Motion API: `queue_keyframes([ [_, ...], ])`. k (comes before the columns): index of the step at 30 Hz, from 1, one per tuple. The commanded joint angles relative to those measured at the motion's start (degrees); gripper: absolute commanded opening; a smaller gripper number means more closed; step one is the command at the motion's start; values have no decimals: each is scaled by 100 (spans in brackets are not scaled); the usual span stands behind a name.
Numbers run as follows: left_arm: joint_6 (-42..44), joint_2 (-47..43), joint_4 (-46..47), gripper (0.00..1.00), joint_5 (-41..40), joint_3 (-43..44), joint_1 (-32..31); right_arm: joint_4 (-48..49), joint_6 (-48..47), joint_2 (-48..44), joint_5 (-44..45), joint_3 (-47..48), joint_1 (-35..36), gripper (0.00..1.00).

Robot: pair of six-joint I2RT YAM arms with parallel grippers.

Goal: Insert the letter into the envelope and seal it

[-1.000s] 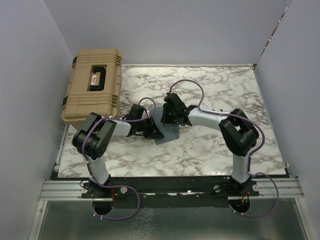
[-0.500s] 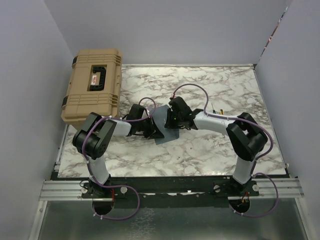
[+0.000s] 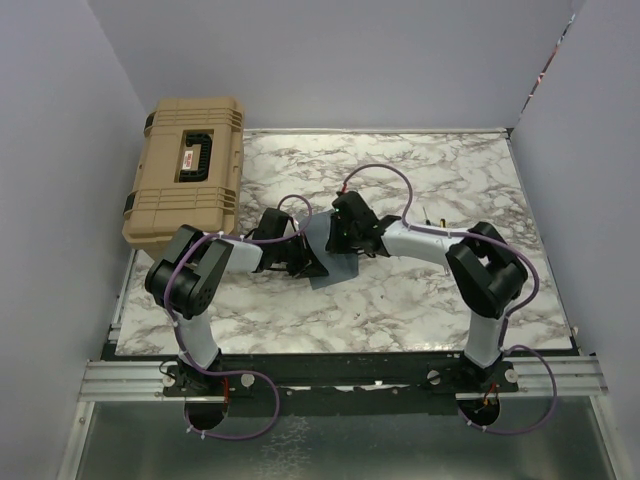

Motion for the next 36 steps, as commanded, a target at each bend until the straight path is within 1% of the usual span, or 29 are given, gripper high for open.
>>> queue_keyframes([
  [1, 383, 389, -716, 0, -1025, -168, -7, -623, -195, -368, -322, -649, 19, 1],
  [6, 377, 373, -719, 0, -979, -100, -13, -540, -115, -1262, -829, -1056, 10, 1],
  [13, 499, 123, -929, 1, -850, 95, -13, -314, 424, -2256, -1045, -1313, -222, 1],
  [16, 580, -80, -1068, 8, -825, 227, -15, -332, 568, -2523, -1051, -1523, -397, 1],
  [21, 678, -481, -1251, 34, -761, 453, -17, -465, 862, -2942, -1008, -2057, -921, 1],
  [25, 836, -720, -1380, 50, -594, 659, -13, -279, 1148, -3370, -1237, -2668, -1529, 1],
  [27, 876, -783, -1407, 54, -481, 755, -12, -177, 1268, -3524, -1304, -2936, -1822, 1],
  [30, 875, -850, -1427, 58, -388, 833, -13, 17, 1381, -3661, -1312, -3302, -2152, 1],
  [34, 877, -901, -1456, 58, -385, 865, -13, 365, 1524, -3680, -1360, -3721, -2526, 2],
  [36, 898, -925, -1483, 58, -438, 858, -13, 726, 1571, -3703, -1424, -3944, -2704, 2],
])
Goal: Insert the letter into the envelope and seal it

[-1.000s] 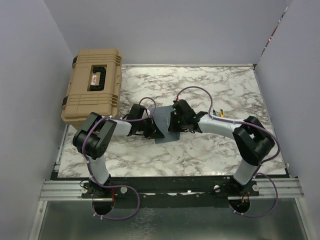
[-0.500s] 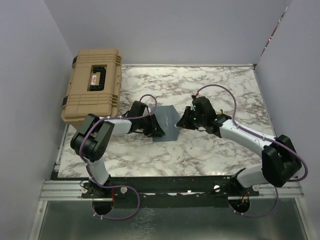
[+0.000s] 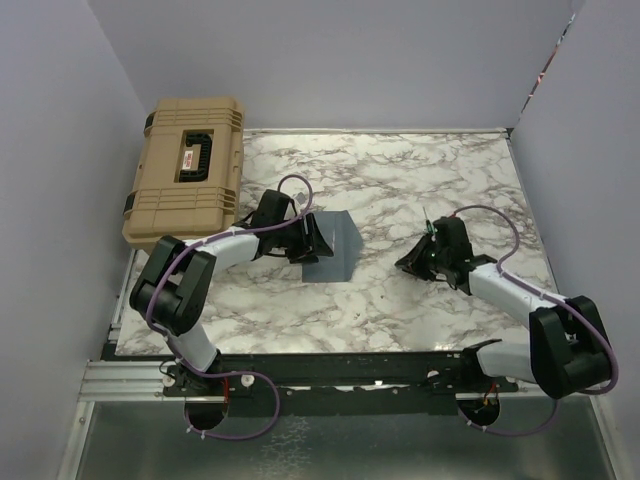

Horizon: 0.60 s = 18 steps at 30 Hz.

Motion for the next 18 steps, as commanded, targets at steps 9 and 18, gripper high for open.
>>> queue_keyframes([
  [9, 216, -200, -261, 59, -162, 49, 9, 2815, 527, 263, -1250, -1423, -1054, 8],
  [18, 316, -197, -369, 64, -343, 50, 7, 3659, 827, 849, -1653, -1879, -1626, 32],
])
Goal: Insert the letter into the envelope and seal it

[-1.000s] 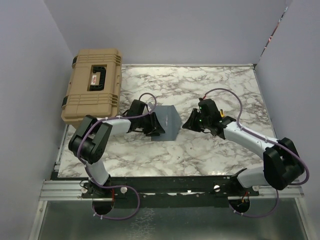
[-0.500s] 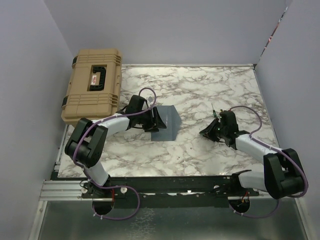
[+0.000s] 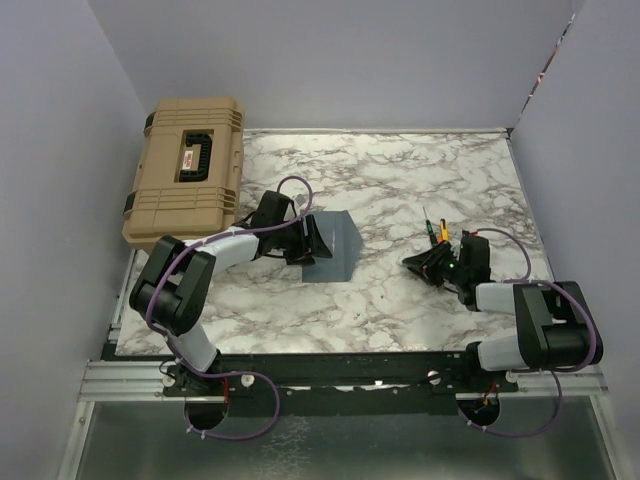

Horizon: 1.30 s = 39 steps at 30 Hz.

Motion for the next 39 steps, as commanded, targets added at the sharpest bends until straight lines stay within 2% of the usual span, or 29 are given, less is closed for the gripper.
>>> queue_keyframes([
  [1, 176, -175, -213, 64, -287, 54, 9, 21, 37, 69, 3, -198, -175, 38],
  [4, 244, -172, -296, 65, -393, 80, 9, -726, -99, -299, 407, -81, -199, 58],
  [7, 315, -163, -379, 66, -490, 122, 8, -1481, -267, -704, 871, 52, -208, 68],
  [13, 448, -121, -585, 67, -728, 246, 9, -3273, -531, -1454, 2230, 488, -217, 73],
  [18, 528, -71, -681, 66, -806, 326, 9, -3817, -917, -1986, 2625, 806, -217, 73],
  [21, 554, -1, -697, 61, -781, 364, 7, -3805, -1215, -2087, 2087, 1040, -212, 62],
  [23, 568, 40, -703, 54, -768, 375, 9, -3537, -1379, -2098, 1412, 1083, -209, 49],
  [26, 595, 121, -704, 37, -795, 397, 5, -2934, -1247, -2080, 471, 980, -193, 30],
  [29, 628, 212, -706, 22, -876, 413, 9, -2407, -1073, -1903, -1, 915, -87, 17],
  [32, 675, 309, -704, 11, -949, 390, 8, -2148, -1041, -1579, -97, 977, 120, 11],
  [39, 736, 556, -705, 4, -1006, 221, -8, -1578, -801, -450, -38, 1255, 838, 11],
])
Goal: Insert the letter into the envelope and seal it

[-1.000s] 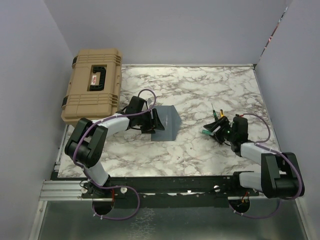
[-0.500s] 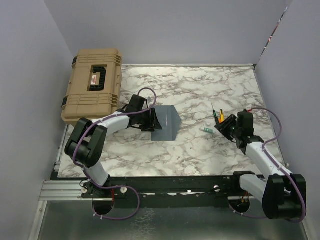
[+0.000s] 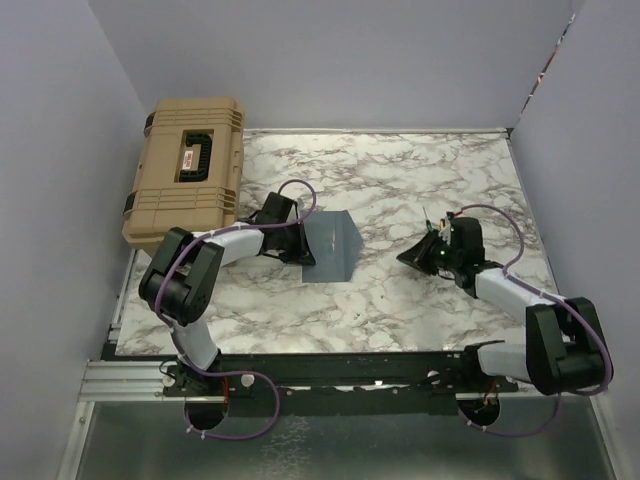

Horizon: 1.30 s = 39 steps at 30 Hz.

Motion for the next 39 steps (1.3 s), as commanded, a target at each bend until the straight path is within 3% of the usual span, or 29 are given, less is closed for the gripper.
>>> queue_keyframes([
  [1, 120, 182, -76, 4, -198, -93, -14, 622, 236, 652, -94, 257, 434, 11],
  [16, 122, 247, -103, 1, -234, -280, -30, 946, 547, 2747, -80, 1389, 1193, 8],
  [29, 109, 392, -103, 1, -90, -178, -24, 2161, 764, 3464, -1125, 1591, 1557, 8],
  [39, 92, 454, -101, 1, -46, -149, -26, 1165, 237, 3678, -406, 2161, 1967, 10],
])
